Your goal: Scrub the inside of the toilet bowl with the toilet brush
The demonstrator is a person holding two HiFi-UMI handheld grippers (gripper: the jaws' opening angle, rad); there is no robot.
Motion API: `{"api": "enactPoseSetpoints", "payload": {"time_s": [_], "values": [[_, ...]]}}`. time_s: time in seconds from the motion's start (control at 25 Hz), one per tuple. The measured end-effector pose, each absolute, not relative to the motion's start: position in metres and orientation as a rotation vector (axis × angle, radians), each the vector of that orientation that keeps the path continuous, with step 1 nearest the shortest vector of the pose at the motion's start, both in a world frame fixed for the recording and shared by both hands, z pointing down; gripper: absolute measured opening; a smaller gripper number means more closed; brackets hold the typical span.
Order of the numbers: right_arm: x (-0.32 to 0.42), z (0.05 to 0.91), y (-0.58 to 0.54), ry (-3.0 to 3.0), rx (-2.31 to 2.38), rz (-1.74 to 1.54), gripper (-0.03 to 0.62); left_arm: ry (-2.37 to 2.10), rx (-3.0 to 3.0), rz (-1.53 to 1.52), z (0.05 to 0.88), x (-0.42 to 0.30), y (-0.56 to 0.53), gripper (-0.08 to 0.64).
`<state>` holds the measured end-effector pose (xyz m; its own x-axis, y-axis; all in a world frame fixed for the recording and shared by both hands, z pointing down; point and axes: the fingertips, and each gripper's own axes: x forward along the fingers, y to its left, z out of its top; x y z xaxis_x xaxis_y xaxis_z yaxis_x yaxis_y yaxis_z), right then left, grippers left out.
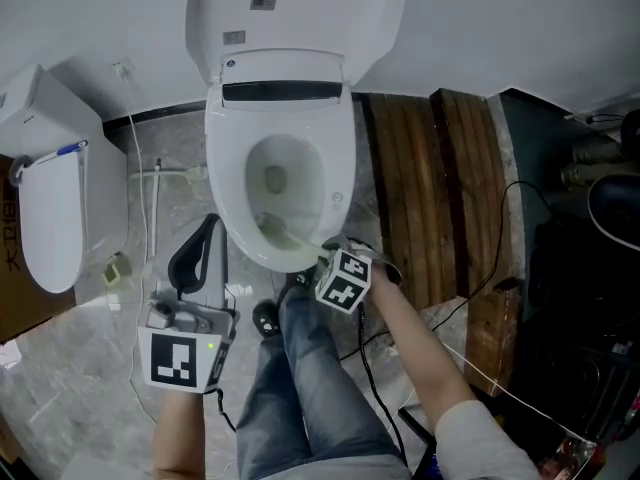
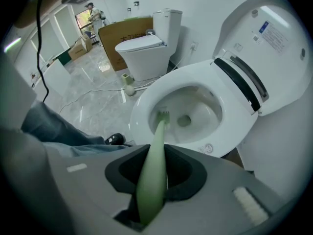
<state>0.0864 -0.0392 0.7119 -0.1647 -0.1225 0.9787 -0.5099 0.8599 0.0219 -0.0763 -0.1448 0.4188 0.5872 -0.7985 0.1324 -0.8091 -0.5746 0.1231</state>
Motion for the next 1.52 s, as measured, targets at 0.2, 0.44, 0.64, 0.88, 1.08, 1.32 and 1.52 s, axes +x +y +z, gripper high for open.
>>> {"api": "enactPoseSetpoints", "payload": {"time_s": [0.2,0.44,0.64,0.88,1.08,1.32,1.52], "values": [[0.086,0.712,-0.056,-1.722,0.615,0.340,0.087,-1.366,2.652,0.087,0.416,-0.080,-0.149,0.003],[0.088,0.709,-0.087,-1.701,0.701,0.265,0.087,-1.388,2.630,0.086,0.421,-0.084,-0.157,0.003],[0.093,0.707,-0.115,-1.683,0.742,0.225,0.088,-1.392,2.627,0.062,0.422,-0.083,-0.166,0.003],[0.096,0.708,-0.145,-1.659,0.720,0.138,0.088,-1.426,2.589,0.111,0.429,-0.086,-0.180,0.003],[0.099,0.711,-0.170,-1.633,0.683,0.060,0.088,-1.436,2.599,0.069,0.427,-0.087,-0.195,0.003],[0.103,0.715,-0.200,-1.606,0.630,-0.025,0.089,-1.480,2.565,0.079,0.429,-0.092,-0.218,0.003],[0.103,0.718,-0.224,-1.596,0.615,-0.066,0.089,-1.521,2.511,0.123,0.436,-0.098,-0.235,0.003]]}}
